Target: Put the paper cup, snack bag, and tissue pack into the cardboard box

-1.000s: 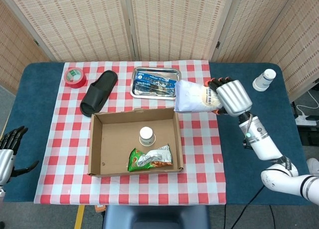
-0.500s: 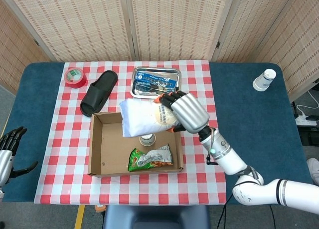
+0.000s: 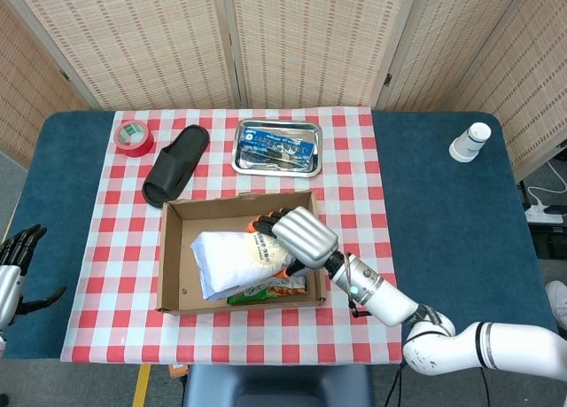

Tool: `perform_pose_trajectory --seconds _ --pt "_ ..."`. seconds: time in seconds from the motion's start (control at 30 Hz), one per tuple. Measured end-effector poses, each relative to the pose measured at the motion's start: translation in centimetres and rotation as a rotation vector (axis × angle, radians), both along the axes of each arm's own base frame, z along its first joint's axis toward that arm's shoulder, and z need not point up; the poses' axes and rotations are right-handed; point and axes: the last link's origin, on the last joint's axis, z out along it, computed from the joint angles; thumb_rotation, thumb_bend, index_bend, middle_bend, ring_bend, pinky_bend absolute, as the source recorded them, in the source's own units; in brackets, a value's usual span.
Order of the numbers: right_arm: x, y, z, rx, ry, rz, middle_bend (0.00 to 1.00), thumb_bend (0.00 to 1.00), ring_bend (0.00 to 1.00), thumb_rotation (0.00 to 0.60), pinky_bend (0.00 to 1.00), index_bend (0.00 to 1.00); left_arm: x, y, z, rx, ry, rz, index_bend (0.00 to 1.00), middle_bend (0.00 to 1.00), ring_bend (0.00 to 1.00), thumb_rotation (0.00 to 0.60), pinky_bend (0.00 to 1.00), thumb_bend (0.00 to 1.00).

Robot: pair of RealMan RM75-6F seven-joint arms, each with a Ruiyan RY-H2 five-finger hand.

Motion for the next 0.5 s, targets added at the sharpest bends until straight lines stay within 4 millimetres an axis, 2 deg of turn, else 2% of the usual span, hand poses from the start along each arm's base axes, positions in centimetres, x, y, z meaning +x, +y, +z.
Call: perform_pose_trajectory --seconds 0.13,0.33,0.5 --pt "-0.4 -0.1 0.1 0.042 0.058 -0.028 0.00 0.00 0.00 0.600 0.00 0.00 0.0 0.0 0.0 0.006 0.000 -0.003 0.00 0.00 0.00 0.600 0.08 0.18" --pt "-0.1 0.2 0.6 0.004 0.040 -0.004 0.00 0.00 0.00 0.600 0.00 0.00 -0.1 0.1 0.0 0.008 0.000 0.004 0.00 0.00 0.00 0.600 0.08 0.18" --pt "-0.7 0.2 1.4 -0.025 0.015 -0.009 0.00 0.00 0.00 0.600 0.00 0.00 -0.2 0.1 0.0 0.008 0.002 0.009 0.00 0.00 0.00 0.600 0.08 0.18"
